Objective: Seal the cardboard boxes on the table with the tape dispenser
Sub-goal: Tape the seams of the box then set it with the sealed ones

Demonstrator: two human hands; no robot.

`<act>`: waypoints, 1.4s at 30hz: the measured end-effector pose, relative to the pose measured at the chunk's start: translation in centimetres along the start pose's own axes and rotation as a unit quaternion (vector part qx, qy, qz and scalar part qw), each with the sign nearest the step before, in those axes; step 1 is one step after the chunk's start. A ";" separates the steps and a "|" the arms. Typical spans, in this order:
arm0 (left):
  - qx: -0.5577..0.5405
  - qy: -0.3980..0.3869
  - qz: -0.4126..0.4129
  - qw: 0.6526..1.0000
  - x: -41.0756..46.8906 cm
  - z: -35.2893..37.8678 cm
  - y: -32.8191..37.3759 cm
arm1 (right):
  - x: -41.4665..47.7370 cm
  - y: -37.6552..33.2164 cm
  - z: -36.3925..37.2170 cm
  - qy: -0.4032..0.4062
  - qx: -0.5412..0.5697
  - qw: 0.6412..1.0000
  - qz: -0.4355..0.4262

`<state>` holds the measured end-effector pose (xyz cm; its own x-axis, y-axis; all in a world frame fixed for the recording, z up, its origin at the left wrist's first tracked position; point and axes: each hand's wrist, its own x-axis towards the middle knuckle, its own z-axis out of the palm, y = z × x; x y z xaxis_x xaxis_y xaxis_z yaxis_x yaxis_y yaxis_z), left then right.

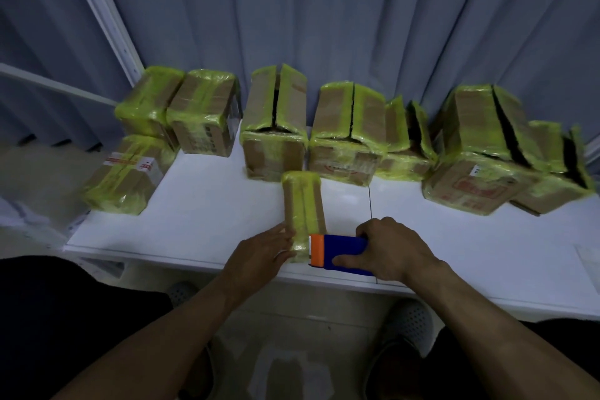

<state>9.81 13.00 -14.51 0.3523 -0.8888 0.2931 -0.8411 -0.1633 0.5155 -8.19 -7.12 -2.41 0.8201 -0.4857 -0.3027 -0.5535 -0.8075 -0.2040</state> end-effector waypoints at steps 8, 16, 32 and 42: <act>-0.002 -0.009 -0.062 0.998 -1.0 0.4 -0.1 | 0.3 -0.9 1.4 -0.010 0.003 1.000 -0.003; 0.008 -0.015 -0.020 1.000 -0.6 1.2 0.0 | -0.3 -0.3 2.1 0.001 0.028 1.000 -0.009; 0.045 -0.052 -0.043 0.997 0.1 -0.2 0.3 | -1.6 2.1 1.0 0.019 0.045 0.998 0.029; 0.123 -0.069 0.007 0.990 -0.3 -1.9 0.6 | 0.9 0.4 3.3 -0.020 0.051 0.998 0.008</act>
<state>9.97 13.97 -12.75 0.2942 -0.9389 0.1785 -0.9261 -0.2339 0.2960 -8.13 -6.73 -5.85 0.8057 -0.4830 -0.3429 -0.5802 -0.7600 -0.2927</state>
